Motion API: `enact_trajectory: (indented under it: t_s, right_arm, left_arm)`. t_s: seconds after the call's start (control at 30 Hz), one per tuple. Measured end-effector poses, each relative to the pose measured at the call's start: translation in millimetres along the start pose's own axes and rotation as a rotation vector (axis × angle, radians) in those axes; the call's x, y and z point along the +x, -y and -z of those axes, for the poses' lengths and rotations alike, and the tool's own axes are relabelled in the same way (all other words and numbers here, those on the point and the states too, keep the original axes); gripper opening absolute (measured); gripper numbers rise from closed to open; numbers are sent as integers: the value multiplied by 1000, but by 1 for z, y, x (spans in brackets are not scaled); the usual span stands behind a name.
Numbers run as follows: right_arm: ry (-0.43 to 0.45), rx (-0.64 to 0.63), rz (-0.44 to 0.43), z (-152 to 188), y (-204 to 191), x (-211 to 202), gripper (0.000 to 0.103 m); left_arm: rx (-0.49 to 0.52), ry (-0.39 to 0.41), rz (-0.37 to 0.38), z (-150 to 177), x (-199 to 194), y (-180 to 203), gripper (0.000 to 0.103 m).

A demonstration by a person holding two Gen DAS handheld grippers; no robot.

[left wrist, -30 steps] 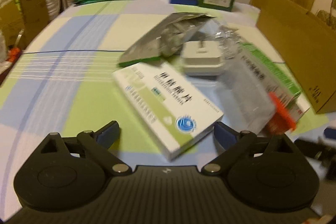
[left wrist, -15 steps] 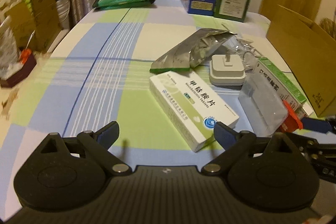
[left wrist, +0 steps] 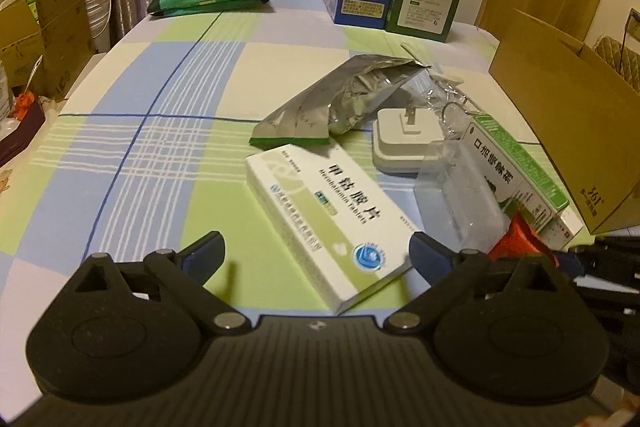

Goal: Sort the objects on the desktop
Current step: 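Grasp the white Mecobalamin box with the left tool while the right tool grasps the red candy packet, then lift the white box with the left tool while the right tool lifts the red packet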

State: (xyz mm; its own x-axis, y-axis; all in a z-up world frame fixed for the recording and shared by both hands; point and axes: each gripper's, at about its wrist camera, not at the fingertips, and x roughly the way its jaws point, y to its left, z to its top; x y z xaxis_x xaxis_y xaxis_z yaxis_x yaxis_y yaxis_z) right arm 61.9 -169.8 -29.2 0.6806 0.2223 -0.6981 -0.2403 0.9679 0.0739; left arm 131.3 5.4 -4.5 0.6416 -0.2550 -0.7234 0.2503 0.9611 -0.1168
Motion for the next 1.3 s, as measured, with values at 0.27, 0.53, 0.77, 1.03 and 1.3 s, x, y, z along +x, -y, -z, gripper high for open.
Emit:
enact_trajectory:
  t_s: [0.27,0.53,0.77,1.03,1.3]
  right_arm:
    - [9,72,36,-2,15,-4,14]
    - [5,78,36,-1,17,-8,14]
    - [-37,180,-74,3,24,-32,14]
    - [-97,196,-55,18,30,-42,25]
    - [-49,-19,111,24,9,-37,66]
  left_arm:
    - [7,-8,1,-12,28,19,98]
    - [55,-69,-29,-5,32,22,82]
    - [139,-123,-30,25,-13,19,67]
    - [162,-100,-4,55,-37,21,74]
    - [144,-57,4,49,-31,19,83]
